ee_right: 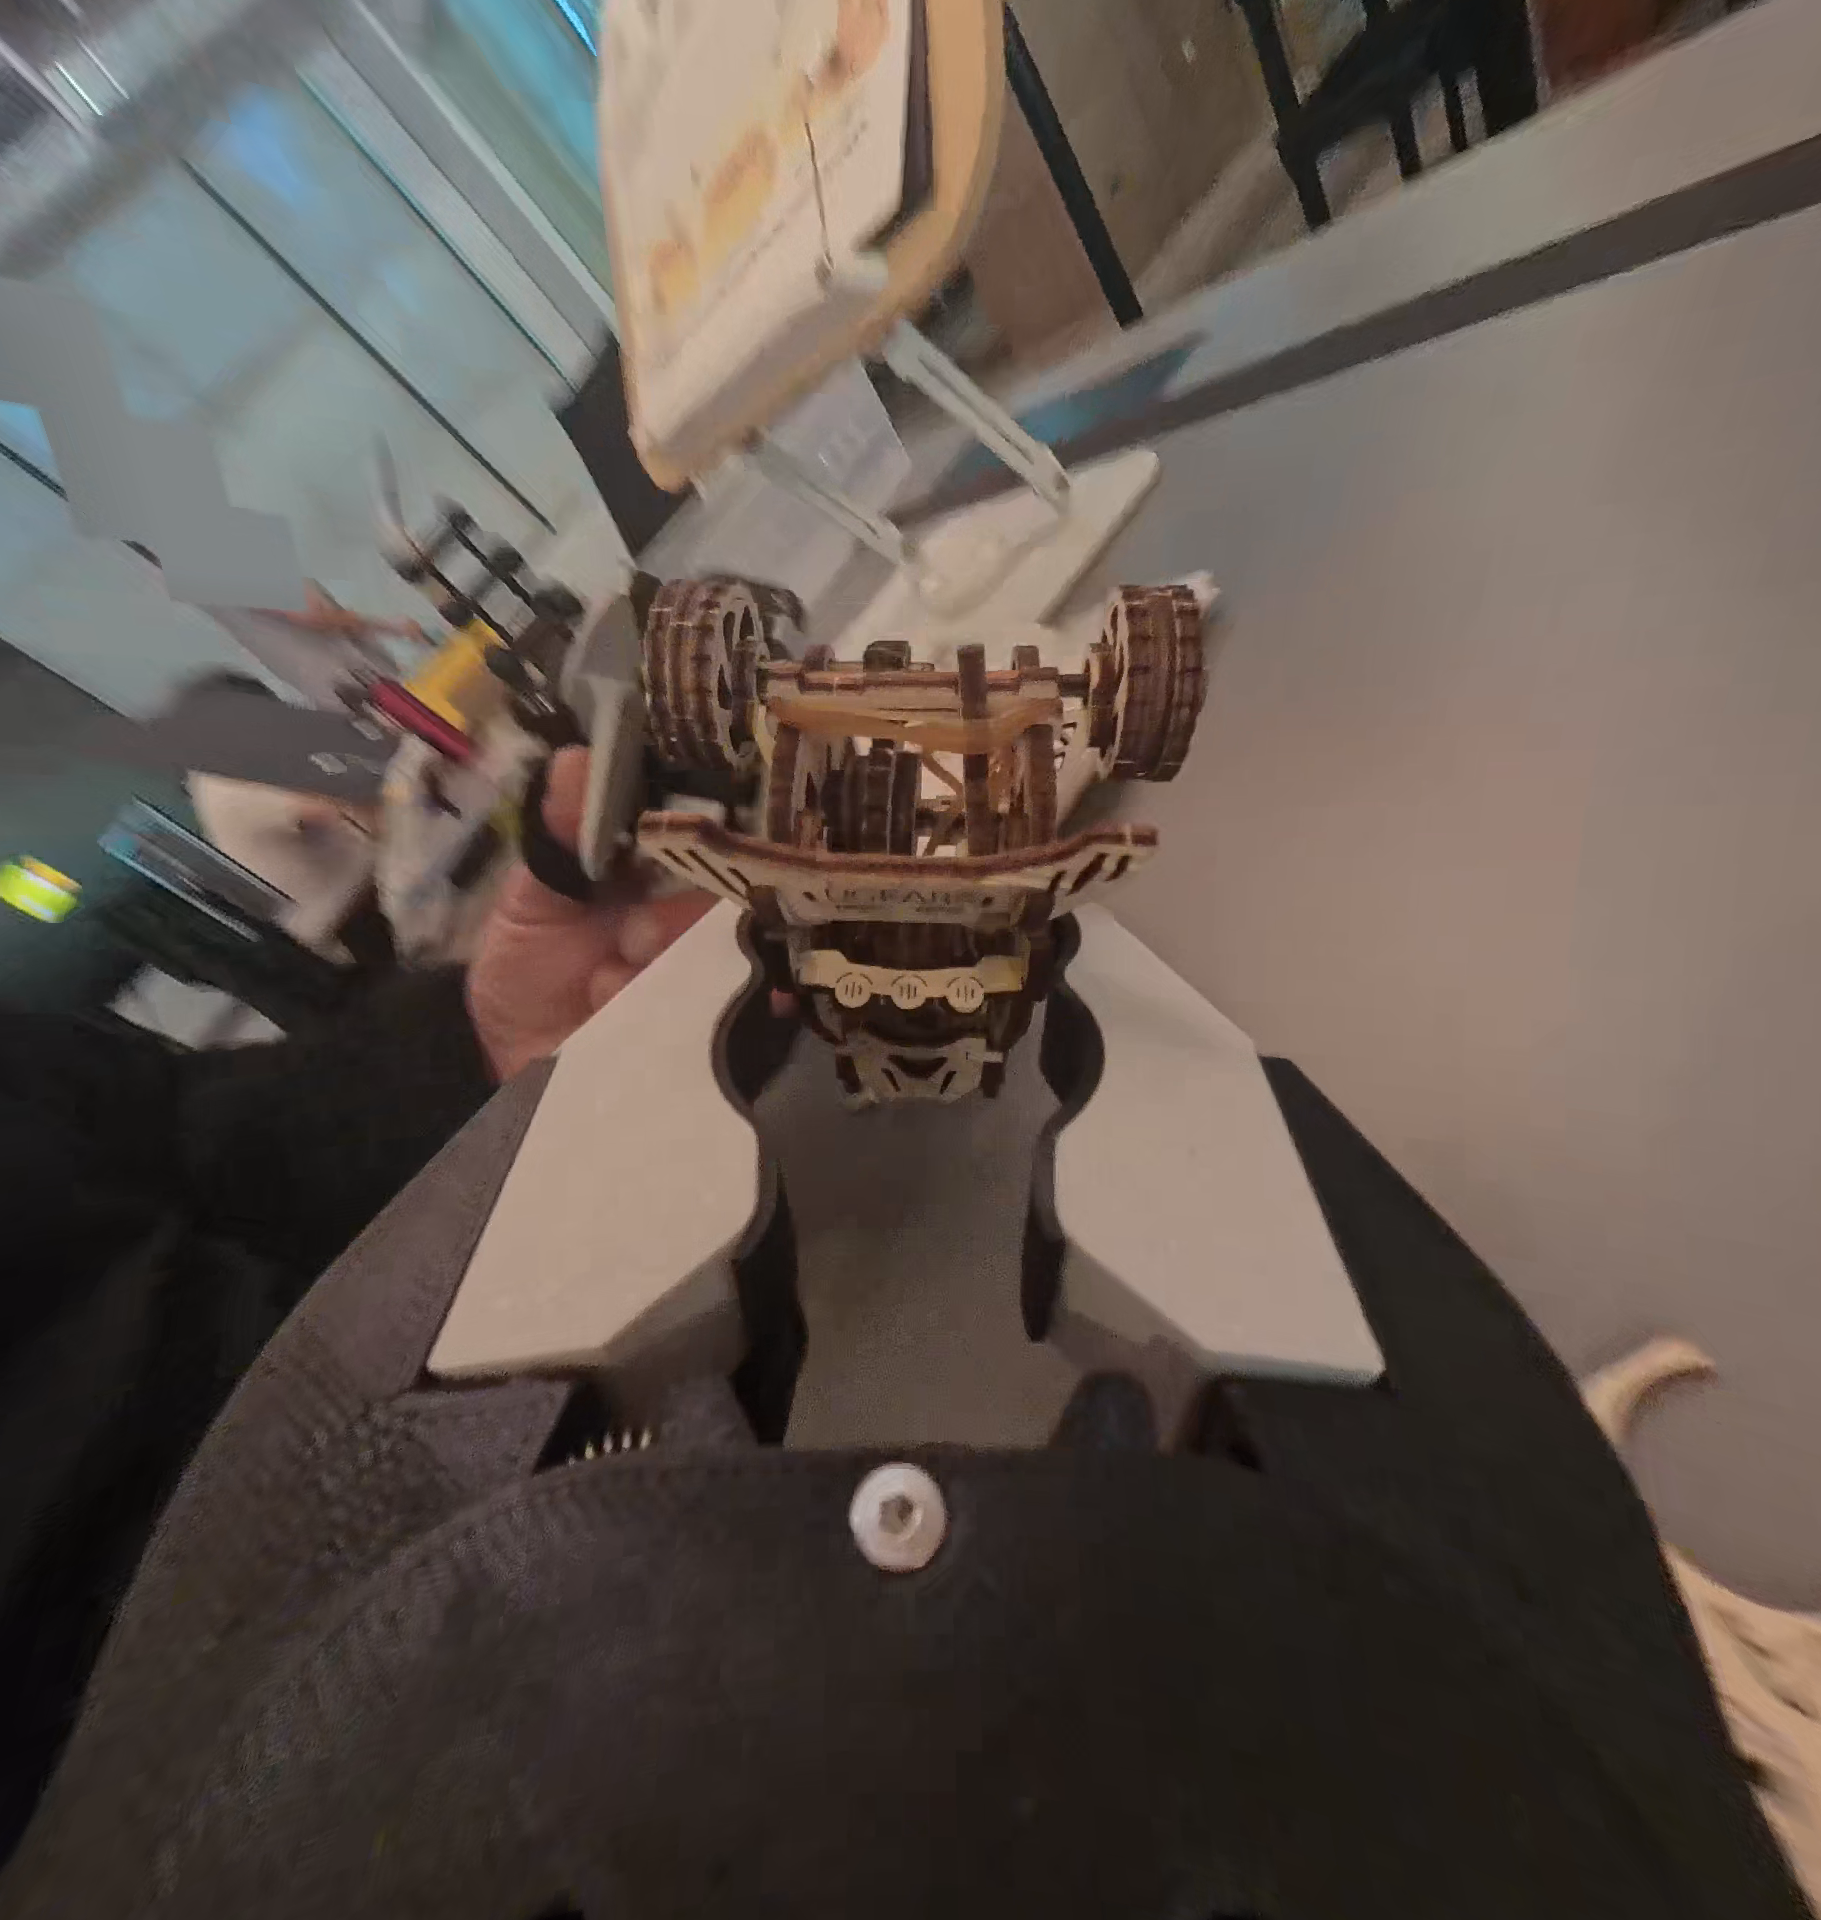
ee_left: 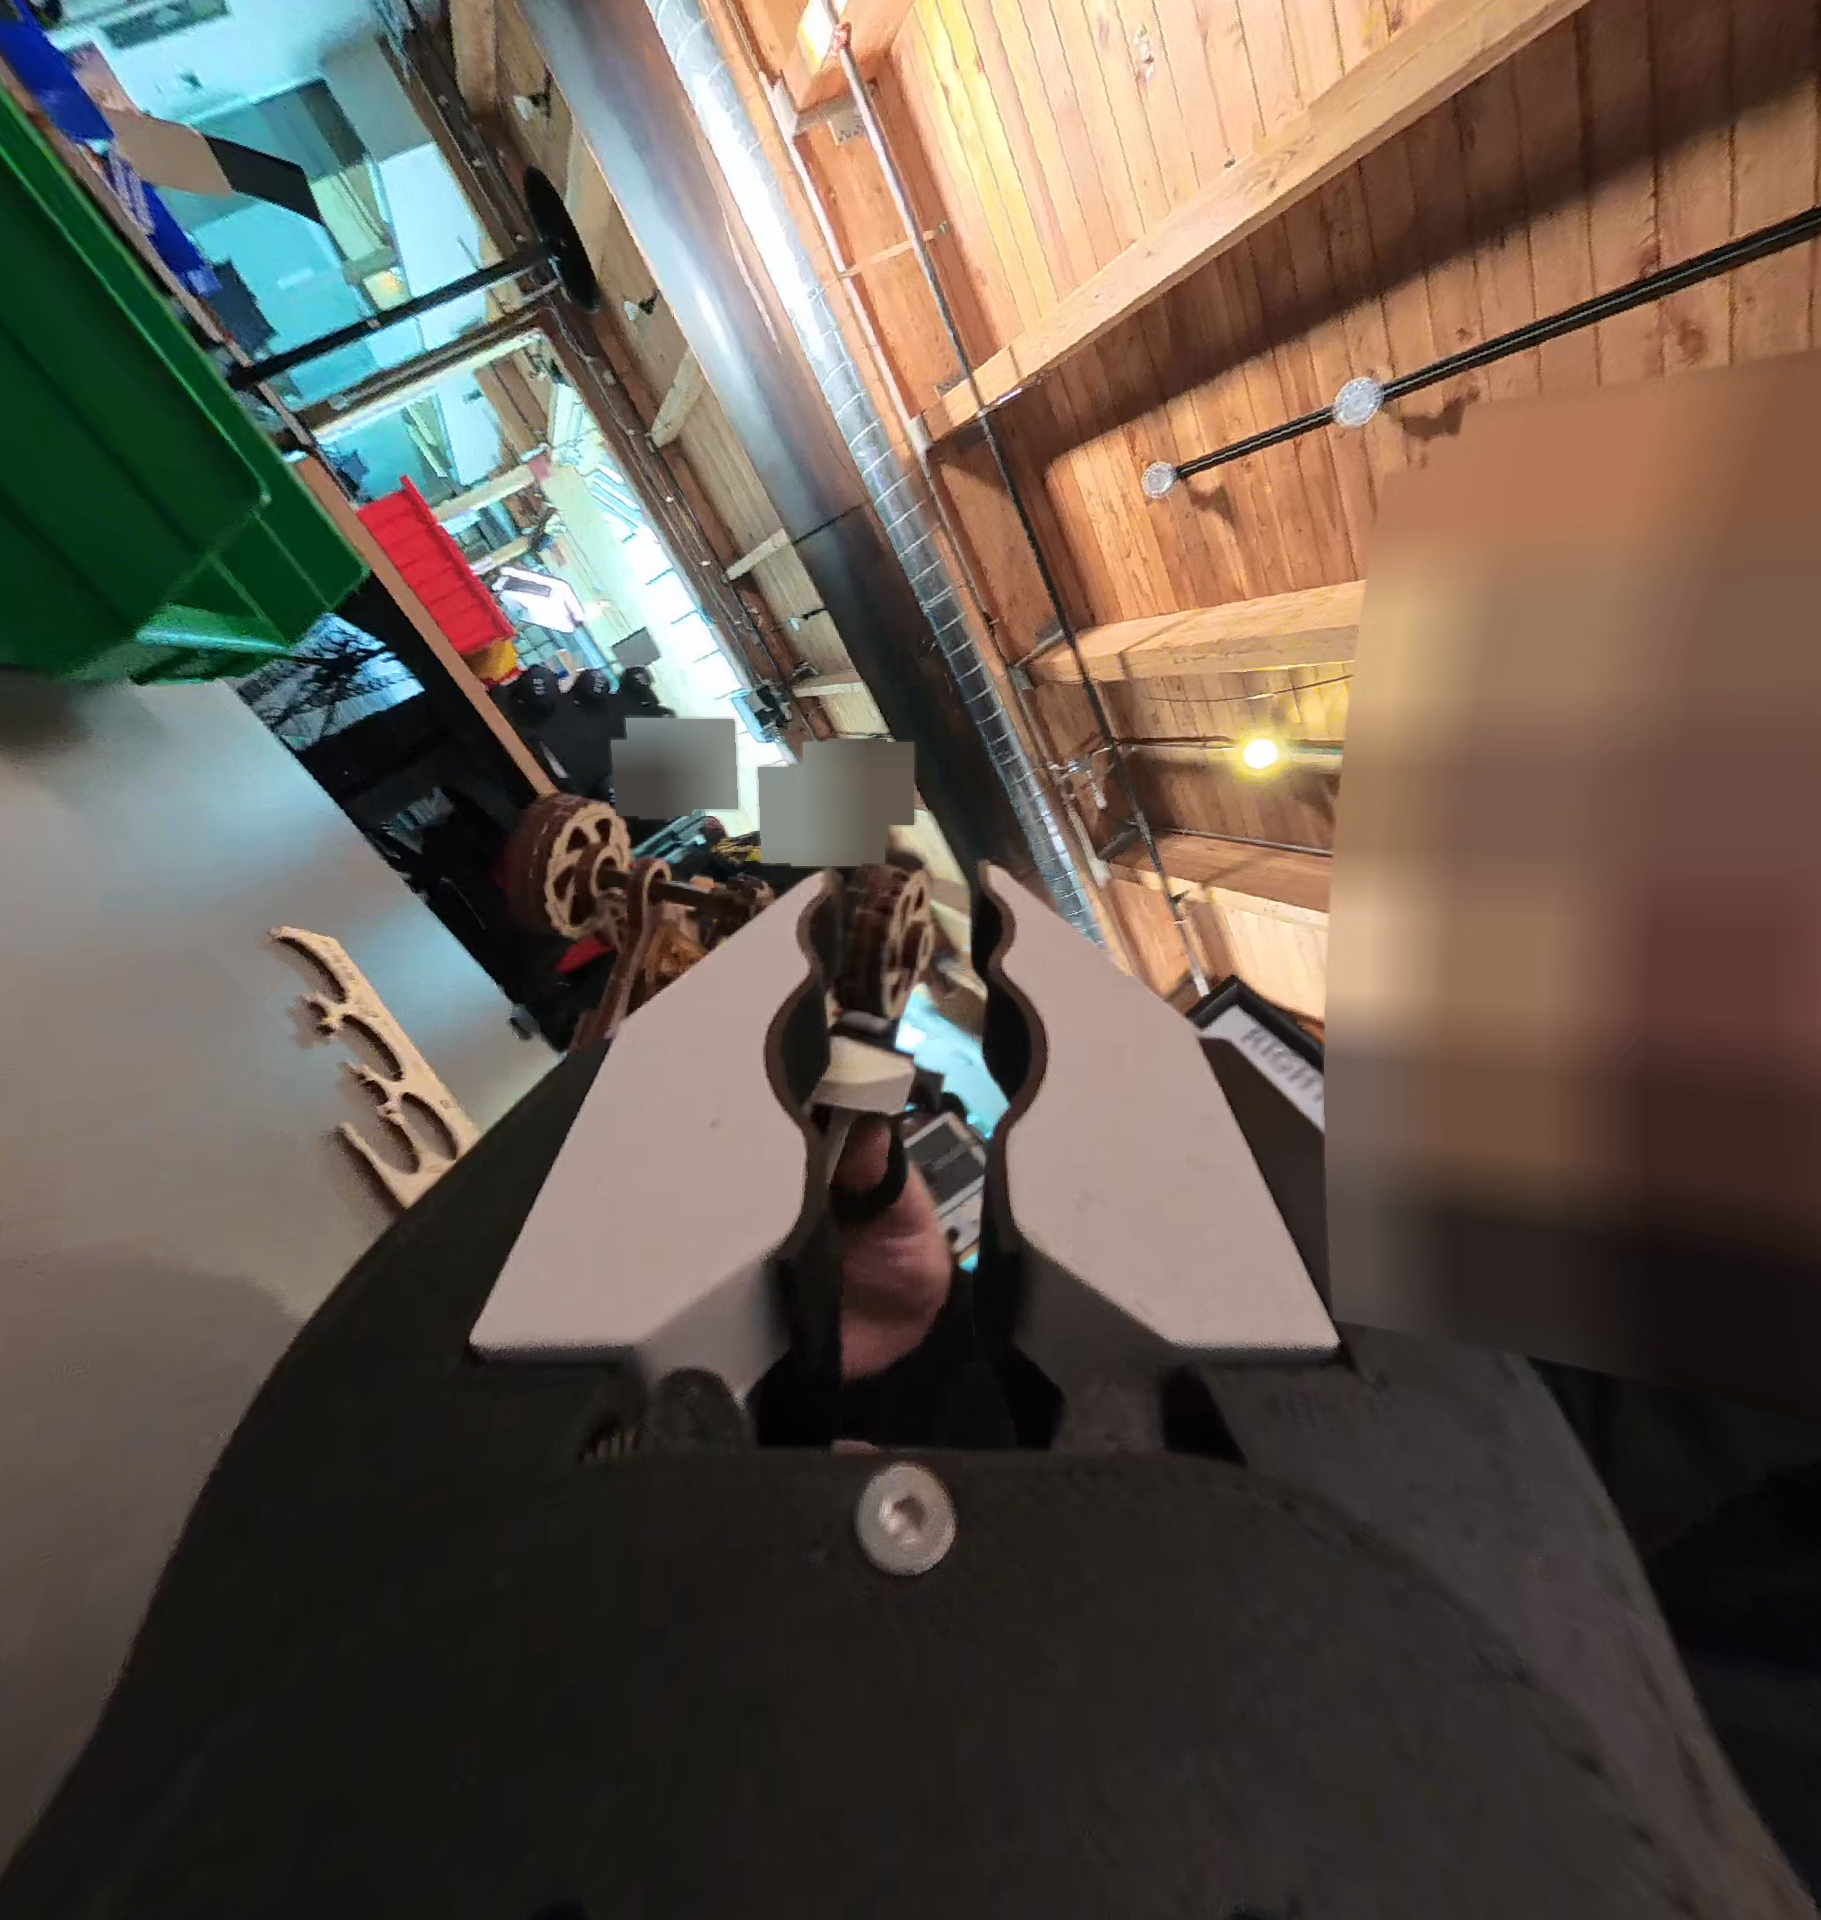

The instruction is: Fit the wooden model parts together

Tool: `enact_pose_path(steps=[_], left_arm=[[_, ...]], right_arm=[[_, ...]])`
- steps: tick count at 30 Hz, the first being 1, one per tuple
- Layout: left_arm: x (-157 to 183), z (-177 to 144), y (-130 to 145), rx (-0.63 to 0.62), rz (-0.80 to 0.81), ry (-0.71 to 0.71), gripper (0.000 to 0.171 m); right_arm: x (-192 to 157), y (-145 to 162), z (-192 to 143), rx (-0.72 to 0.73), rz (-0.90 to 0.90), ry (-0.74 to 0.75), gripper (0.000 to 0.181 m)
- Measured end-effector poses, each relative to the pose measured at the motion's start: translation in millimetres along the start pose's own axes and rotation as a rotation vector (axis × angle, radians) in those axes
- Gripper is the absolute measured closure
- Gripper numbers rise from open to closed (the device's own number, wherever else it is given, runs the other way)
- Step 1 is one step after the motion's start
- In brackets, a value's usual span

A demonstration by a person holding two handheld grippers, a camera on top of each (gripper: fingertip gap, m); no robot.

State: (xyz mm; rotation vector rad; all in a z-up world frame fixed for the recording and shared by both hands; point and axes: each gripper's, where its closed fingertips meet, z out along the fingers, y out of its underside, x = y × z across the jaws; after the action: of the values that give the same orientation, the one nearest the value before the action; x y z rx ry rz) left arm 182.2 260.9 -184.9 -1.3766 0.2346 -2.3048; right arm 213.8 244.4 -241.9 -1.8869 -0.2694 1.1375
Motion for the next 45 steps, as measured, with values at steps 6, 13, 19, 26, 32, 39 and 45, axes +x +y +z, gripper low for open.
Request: enact_pose_path(steps=[6,13,19,26,32,39,45], left_arm=[[0,-22,-3,-0.075,0.185,-0.177,0.149],[-33,-55,12,-0.277,0.412,-0.497,0.146],[-71,-63,38,-0.510,0.551,-0.705,0.136],[-107,-68,57,-0.708,0.651,-0.868,0.122],[-116,-67,66,-0.766,0.692,-0.898,0.119],[-124,-62,65,-0.816,0.722,-0.945,0.134],[-124,-71,48,-0.794,0.731,-0.994,0.132]], right_arm=[[26,6,-6,-0.388,-0.214,0.202,0.134],[58,33,1,-0.713,-0.257,0.370,0.134],[66,47,6,-0.813,-0.273,0.422,0.134],[69,53,10,-0.837,-0.267,0.416,0.134],[61,55,1,-0.779,-0.279,0.357,0.126],[58,79,-11,-0.745,-0.191,0.330,0.130],[27,94,-6,-0.674,-0.114,0.251,0.128]])
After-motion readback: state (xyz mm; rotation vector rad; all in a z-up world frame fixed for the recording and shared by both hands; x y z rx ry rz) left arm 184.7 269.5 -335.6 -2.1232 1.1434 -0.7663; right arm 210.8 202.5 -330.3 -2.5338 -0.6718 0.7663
